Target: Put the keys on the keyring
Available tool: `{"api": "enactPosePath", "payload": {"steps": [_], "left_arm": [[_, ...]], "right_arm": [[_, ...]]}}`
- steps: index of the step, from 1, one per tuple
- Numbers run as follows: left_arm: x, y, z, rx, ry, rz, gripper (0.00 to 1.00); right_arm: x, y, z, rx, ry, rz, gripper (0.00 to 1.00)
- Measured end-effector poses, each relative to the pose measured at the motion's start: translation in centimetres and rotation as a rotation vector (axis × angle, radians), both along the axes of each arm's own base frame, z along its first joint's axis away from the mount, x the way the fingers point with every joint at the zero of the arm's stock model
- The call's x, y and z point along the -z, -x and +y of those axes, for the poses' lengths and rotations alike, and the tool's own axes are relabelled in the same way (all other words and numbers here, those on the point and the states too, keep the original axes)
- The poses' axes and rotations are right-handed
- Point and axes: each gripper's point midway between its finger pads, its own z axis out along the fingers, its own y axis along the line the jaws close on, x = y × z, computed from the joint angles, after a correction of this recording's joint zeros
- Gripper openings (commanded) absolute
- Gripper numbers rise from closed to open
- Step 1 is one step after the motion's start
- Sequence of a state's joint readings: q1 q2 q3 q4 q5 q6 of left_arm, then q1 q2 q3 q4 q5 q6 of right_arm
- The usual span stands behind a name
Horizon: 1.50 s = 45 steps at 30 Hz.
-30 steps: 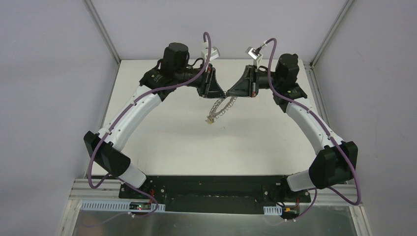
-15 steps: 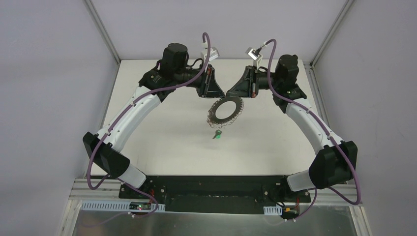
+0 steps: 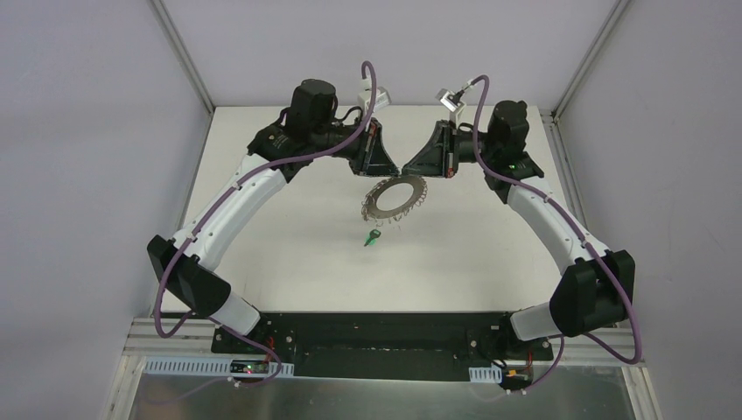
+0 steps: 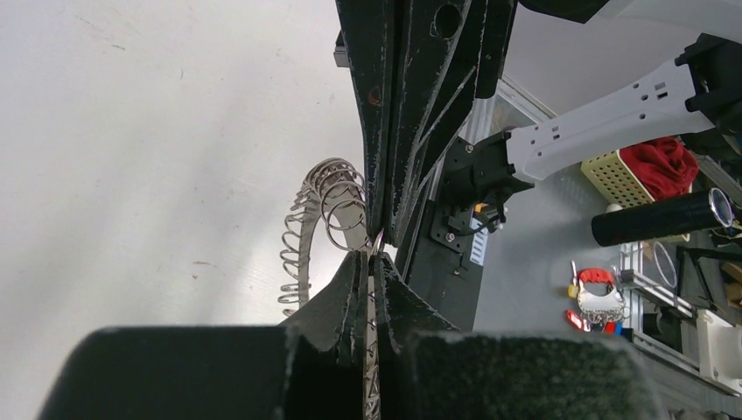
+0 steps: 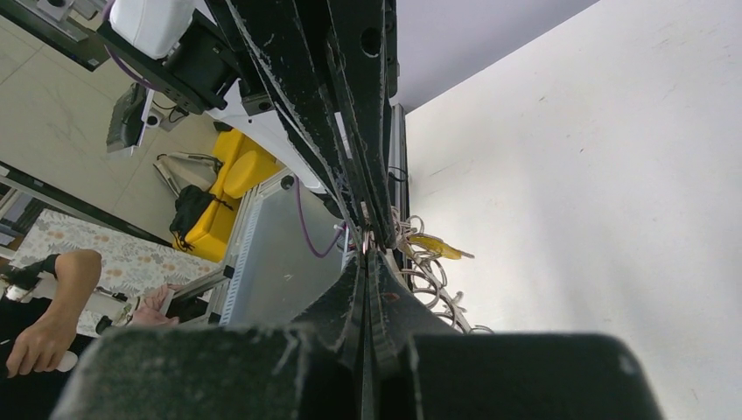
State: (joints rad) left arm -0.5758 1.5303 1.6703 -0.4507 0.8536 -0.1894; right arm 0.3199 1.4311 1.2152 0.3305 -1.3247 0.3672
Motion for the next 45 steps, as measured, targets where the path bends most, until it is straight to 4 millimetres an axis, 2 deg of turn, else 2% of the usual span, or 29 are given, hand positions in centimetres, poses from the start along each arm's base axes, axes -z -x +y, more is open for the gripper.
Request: {"api": "enactPosePath", "payload": {"steps": [9, 13, 17, 20, 25, 31, 45], "left_arm": [[0.7, 0.2, 0.5, -0.019, -0.032, 0.028, 0.00], [0.2, 0.4, 1.0, -0.037, -0.035, 0.011, 0.00], [0.1, 0.9, 1.3, -0.032, -0.038, -0.004, 0.00], [0.6, 1.4, 1.3, -0.015, -0.057, -0.003, 0.00], [1.9, 2.7, 1.5, 0.023, -0.107, 0.009, 0.00], [3.0, 3.9, 1.8, 0.057, -0.157, 0.025, 0.00], [2.9, 4.5, 1.6, 0.090, -0.161, -0.001, 0.00]], "right_arm": [[1.2, 0.2, 0.2, -0.004, 0.027, -0.004, 0.19], [1.9, 0.4, 0.2, -0.006, 0.047, 0.021, 0.27], [1.6, 0.5, 0.3, -0.004, 0.062, 0.012, 0.36], [0.7, 0.5, 0.4, -0.003, 0.073, -0.036, 0.39], [-0.1, 0.9, 0.7, -0.008, 0.094, -0.125, 0.40], [1.0, 1.6, 0.8, -0.024, 0.129, -0.140, 0.39], [2.1, 3.4, 1.9, -0.094, 0.138, -0.155, 0.30]]}}
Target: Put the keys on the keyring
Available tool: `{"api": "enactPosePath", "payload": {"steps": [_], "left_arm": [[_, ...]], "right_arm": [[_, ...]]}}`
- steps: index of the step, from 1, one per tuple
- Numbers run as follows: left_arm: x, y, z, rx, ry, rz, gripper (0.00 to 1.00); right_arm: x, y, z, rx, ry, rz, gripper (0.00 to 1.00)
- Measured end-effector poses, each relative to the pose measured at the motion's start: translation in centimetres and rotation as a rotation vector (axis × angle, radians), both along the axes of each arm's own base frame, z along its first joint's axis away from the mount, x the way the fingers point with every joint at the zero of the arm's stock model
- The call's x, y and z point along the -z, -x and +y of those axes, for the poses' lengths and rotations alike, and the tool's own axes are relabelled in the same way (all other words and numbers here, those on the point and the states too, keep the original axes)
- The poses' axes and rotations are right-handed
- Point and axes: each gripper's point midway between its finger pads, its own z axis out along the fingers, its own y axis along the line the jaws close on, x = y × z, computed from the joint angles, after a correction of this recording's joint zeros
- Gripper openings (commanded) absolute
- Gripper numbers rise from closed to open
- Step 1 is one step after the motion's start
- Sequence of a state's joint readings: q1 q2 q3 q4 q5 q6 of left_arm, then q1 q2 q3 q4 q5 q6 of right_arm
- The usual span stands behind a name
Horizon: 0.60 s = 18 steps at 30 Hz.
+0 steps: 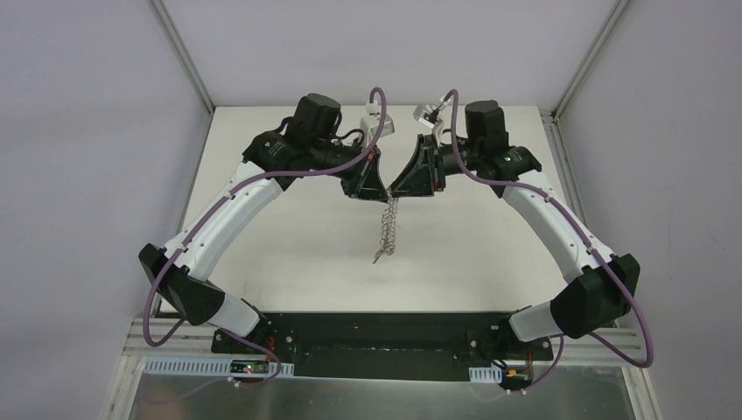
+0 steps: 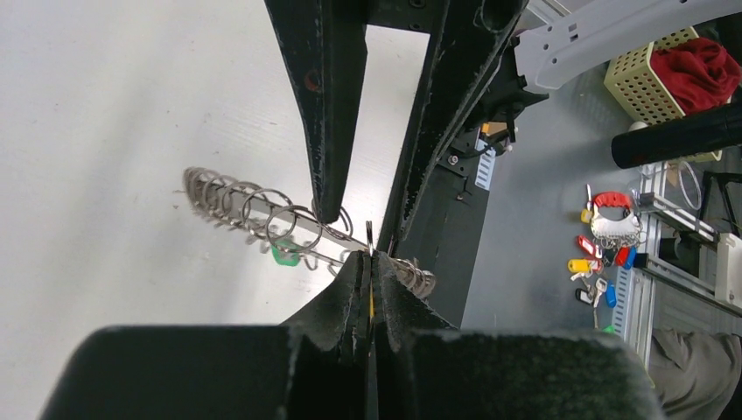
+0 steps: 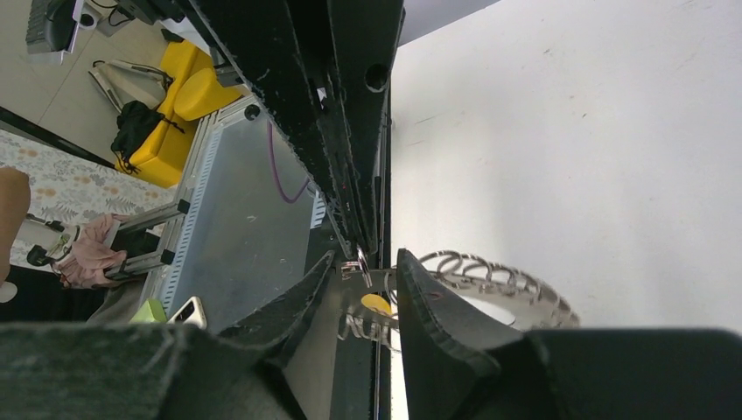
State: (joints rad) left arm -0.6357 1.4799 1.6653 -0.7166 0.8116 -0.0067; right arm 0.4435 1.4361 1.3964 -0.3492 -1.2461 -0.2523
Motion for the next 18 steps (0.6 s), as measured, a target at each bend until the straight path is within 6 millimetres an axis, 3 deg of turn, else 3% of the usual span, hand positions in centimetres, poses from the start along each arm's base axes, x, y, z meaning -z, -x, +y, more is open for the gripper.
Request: {"api": "enactPosePath", "payload": {"steps": [16, 18], "left_arm": [[-0.01, -0.01, 0.00, -0.001, 0.000, -0.001, 0.00], [-0.01, -0.02, 0.00, -0.001, 0.000, -0.001, 0.00]], "right_arm": [[0.67, 0.80, 0.34, -0.032, 0.003, 0.009, 0.09], [0.68, 0.81, 0.34, -0.033, 0.002, 0.008, 0.02]]}}
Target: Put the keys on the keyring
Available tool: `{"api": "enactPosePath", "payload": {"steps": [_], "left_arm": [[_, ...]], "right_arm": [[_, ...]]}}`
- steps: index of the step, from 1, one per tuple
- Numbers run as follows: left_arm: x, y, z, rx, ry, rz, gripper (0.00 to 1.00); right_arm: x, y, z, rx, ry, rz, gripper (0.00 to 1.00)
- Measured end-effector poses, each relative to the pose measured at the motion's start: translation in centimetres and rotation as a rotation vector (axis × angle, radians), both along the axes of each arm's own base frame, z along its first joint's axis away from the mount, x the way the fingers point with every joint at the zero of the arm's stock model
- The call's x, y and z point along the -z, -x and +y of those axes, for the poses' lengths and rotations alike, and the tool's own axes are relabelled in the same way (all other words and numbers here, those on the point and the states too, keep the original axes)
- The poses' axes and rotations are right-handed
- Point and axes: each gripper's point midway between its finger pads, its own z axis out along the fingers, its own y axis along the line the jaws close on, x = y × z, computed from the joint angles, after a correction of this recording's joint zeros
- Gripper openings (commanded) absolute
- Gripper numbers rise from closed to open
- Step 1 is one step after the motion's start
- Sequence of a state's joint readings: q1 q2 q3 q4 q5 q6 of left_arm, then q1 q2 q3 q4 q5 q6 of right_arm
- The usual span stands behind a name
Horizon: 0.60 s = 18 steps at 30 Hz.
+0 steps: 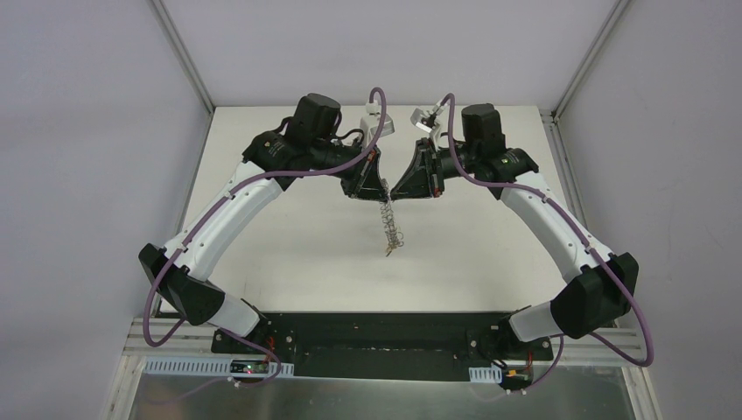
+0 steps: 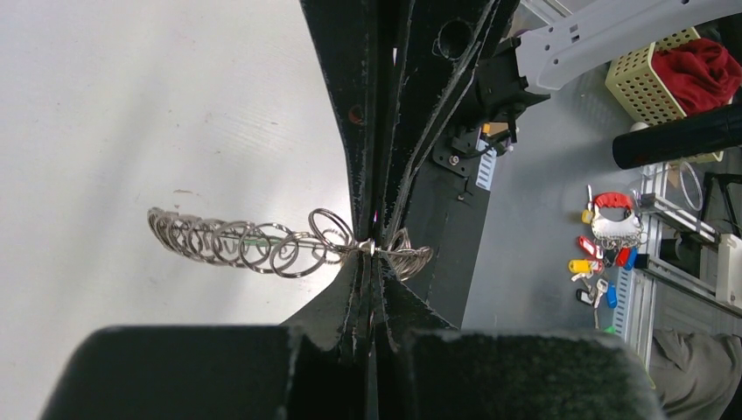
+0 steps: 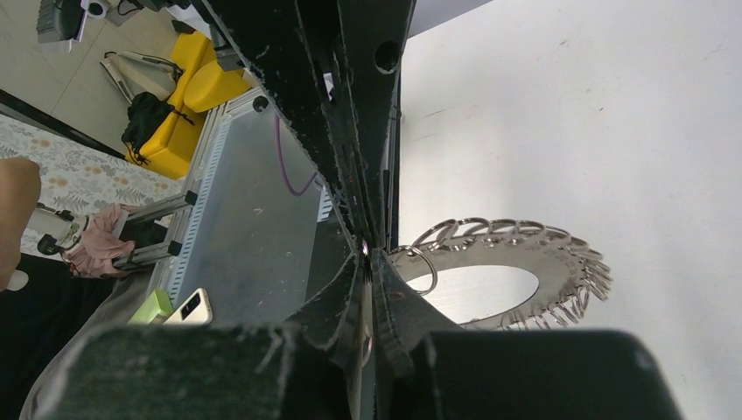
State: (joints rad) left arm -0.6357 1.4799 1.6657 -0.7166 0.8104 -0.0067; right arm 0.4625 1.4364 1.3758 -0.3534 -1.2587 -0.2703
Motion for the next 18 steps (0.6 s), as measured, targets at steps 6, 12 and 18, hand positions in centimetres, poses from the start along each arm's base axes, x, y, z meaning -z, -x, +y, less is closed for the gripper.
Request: {"api": "enactPosePath", "payload": {"steps": [6, 12, 18], "left_arm": [[0.0, -0.1, 0.0, -0.004, -0.003, -0.003, 0.00], [-0.6, -0.2, 0.0, 0.016, 0.024, -0.028, 0.28], [-3.9, -1.2, 0.9, -0.016, 0.158, -0.020, 0.43]], "right_arm": [[0.0, 0.1, 0.0, -0.005, -0.005, 0.006, 0.00], [-0.9, -0.4, 0.0, 0.014, -0.020, 0.060, 0.00], [-2.8, -1.9, 0.1, 0.077, -0.061, 0.126, 0.00]]}}
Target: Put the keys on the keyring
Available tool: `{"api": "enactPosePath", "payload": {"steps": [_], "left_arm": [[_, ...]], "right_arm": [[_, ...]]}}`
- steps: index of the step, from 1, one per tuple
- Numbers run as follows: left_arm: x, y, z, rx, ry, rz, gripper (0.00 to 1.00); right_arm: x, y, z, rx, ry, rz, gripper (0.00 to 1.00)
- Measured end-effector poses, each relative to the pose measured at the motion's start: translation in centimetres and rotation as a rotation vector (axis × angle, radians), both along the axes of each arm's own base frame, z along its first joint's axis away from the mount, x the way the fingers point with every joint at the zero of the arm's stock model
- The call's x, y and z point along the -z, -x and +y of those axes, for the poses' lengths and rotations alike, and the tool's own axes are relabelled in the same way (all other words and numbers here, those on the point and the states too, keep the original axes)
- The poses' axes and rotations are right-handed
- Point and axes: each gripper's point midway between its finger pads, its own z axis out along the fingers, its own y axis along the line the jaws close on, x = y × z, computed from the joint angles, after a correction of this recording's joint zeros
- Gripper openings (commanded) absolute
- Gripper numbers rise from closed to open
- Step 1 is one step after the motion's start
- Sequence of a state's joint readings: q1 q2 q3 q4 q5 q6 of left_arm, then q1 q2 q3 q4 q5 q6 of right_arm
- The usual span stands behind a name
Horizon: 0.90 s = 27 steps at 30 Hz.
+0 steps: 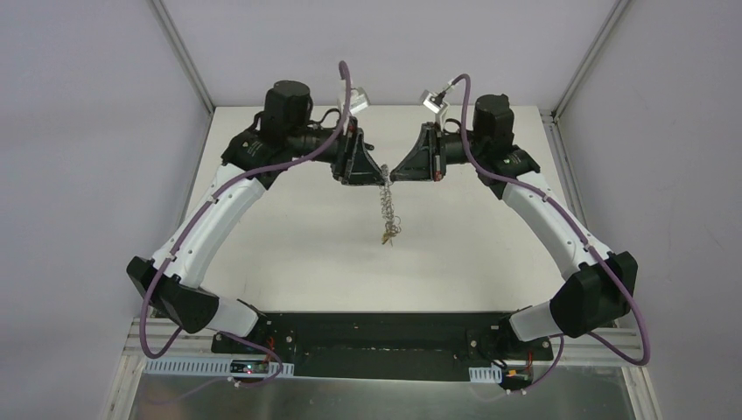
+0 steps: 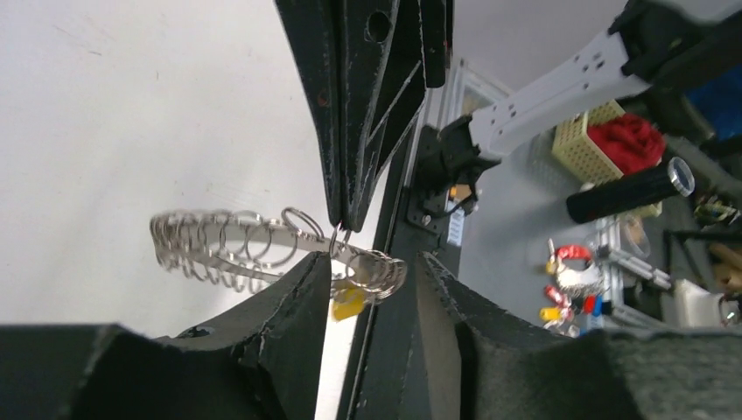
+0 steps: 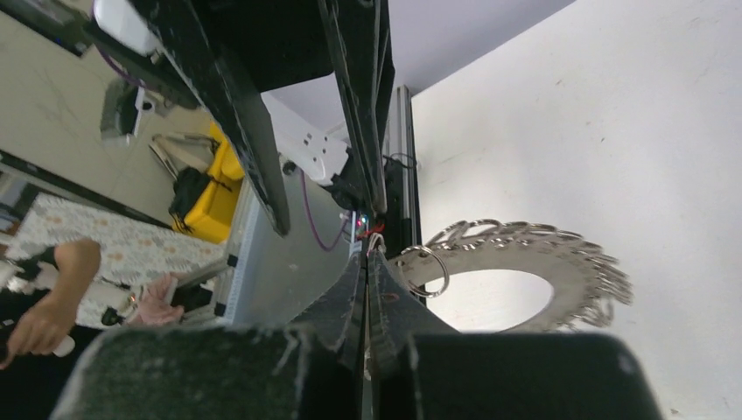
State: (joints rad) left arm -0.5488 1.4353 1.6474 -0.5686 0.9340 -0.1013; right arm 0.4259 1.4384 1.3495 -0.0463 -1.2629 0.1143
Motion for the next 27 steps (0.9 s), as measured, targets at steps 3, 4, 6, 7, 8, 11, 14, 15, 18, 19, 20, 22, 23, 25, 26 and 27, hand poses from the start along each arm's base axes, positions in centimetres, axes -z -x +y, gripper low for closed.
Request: {"api": "enactPosePath", "payload": {"steps": [3, 4, 6, 7, 8, 11, 14, 15, 18, 19, 20, 22, 23, 25, 26, 27], "left_arm": [[-2.1, -1.4, 1.0, -0.056, 0.100, 0.041, 0.44], [-2.7, -2.0, 1.3, -0.076, 0.134, 0.054, 0.44], [-3.6, -3.0, 1.8, -0.105, 0.177, 0.069, 0.44], [-3.9, -3.3, 1.9, -0.116, 0.189, 0.078, 0.44], [-4.1, -3.6, 2.0, -0.123, 0.199, 0.081, 0.44], [-4.8, -3.8, 1.9, -0.127, 0.224, 0.083, 0.44], [-4.8, -3.9, 1.8, -0.129, 0.232, 0.086, 0.42], [-4.7, -3.9, 1.8, -0.130, 0.232, 0.089, 0.41], [-4.3, -4.2, 1.7, -0.131, 0.230, 0.096, 0.41], [-4.0, -4.2, 1.7, -0.131, 0.228, 0.100, 0.42], [-3.8, -4.3, 1.6, -0.132, 0.226, 0.103, 0.42], [-3.1, -4.4, 1.6, -0.132, 0.221, 0.109, 0.42], [-2.8, -4.6, 1.5, -0.133, 0.218, 0.114, 0.42], [-2.4, -4.9, 1.4, -0.133, 0.216, 0.117, 0.42], [-2.3, -5.1, 1.3, -0.132, 0.217, 0.115, 0.41], [-2.2, -5.3, 1.2, -0.131, 0.218, 0.113, 0.40]], "right_arm": [[-0.8, -0.9, 0.0, 0.041, -0.024, 0.036, 0.00], [-1.0, -1.3, -0.1, 0.055, -0.035, 0.053, 0.00], [-1.4, -1.8, -0.2, 0.074, -0.054, 0.085, 0.00], [-1.5, -1.9, -0.2, 0.082, -0.063, 0.100, 0.00], [-1.6, -2.2, -0.3, 0.090, -0.074, 0.116, 0.00], [-1.8, -2.8, -0.3, 0.107, -0.100, 0.166, 0.00], [-2.1, -3.1, -0.2, 0.108, -0.116, 0.193, 0.00], [-2.2, -3.1, -0.1, 0.107, -0.121, 0.199, 0.00], [-2.8, -3.1, -0.1, 0.101, -0.137, 0.205, 0.00], [-2.9, -3.1, -0.1, 0.099, -0.143, 0.206, 0.00], [-3.1, -3.1, -0.1, 0.097, -0.149, 0.206, 0.00], [-3.4, -3.0, -0.2, 0.093, -0.161, 0.204, 0.00], [-3.5, -2.9, -0.2, 0.091, -0.167, 0.203, 0.00], [-3.7, -2.8, -0.2, 0.085, -0.175, 0.204, 0.00], [-3.7, -2.8, -0.2, 0.082, -0.179, 0.203, 0.00], [-3.8, -2.7, -0.2, 0.080, -0.183, 0.202, 0.00]]}}
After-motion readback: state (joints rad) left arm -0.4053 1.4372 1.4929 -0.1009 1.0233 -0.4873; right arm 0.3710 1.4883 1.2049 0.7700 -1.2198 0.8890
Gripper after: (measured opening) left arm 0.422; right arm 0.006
